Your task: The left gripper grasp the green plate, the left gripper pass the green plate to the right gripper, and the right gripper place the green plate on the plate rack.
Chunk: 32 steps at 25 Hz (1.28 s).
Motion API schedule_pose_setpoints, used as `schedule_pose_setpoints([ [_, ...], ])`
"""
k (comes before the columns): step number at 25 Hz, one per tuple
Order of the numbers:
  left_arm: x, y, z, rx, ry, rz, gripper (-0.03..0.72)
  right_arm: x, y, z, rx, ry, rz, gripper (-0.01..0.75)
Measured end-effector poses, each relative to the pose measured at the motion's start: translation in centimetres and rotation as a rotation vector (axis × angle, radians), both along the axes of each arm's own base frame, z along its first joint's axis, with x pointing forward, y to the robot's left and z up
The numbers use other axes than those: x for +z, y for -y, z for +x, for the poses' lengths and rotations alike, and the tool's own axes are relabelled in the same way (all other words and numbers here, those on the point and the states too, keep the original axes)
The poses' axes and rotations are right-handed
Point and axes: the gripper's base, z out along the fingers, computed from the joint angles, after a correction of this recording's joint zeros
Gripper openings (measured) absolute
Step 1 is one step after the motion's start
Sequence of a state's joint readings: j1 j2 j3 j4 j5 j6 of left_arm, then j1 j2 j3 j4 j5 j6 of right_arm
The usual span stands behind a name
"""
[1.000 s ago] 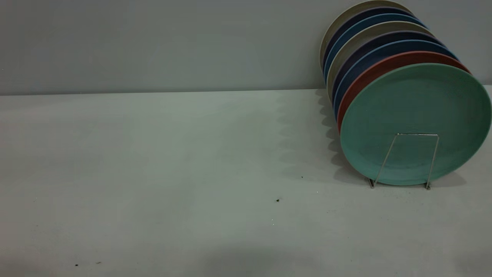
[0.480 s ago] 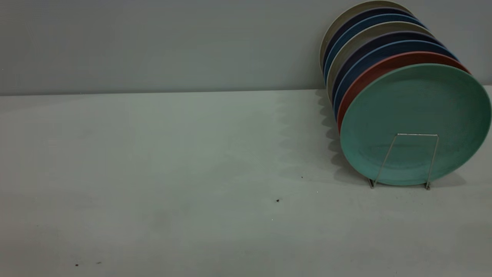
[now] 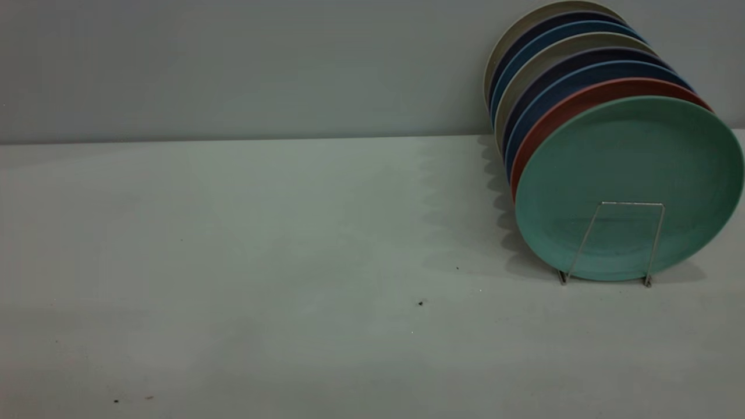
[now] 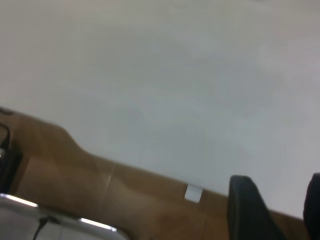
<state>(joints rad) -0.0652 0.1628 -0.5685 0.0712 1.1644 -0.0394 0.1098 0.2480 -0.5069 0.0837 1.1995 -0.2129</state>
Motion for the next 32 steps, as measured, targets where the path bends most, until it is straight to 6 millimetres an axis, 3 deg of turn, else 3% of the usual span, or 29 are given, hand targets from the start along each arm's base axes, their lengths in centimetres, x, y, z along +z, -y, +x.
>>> schedule_pose_setpoints([
  [4,-1.6,0.0,0.0,-0.001,-0.028,0.001,0.487,0.0,-0.1,0.5,-0.004,0.053,0.012,0.294],
  [9,-2.1,0.6,0.2,-0.070,-0.022,-0.027,0.487,-0.3,-0.3,0.6,0.002,0.041,0.032,0.294],
  [32,-2.1,1.0,0.1,-0.119,-0.008,-0.032,0.487,-0.5,-0.4,0.5,0.024,0.039,0.043,0.294],
])
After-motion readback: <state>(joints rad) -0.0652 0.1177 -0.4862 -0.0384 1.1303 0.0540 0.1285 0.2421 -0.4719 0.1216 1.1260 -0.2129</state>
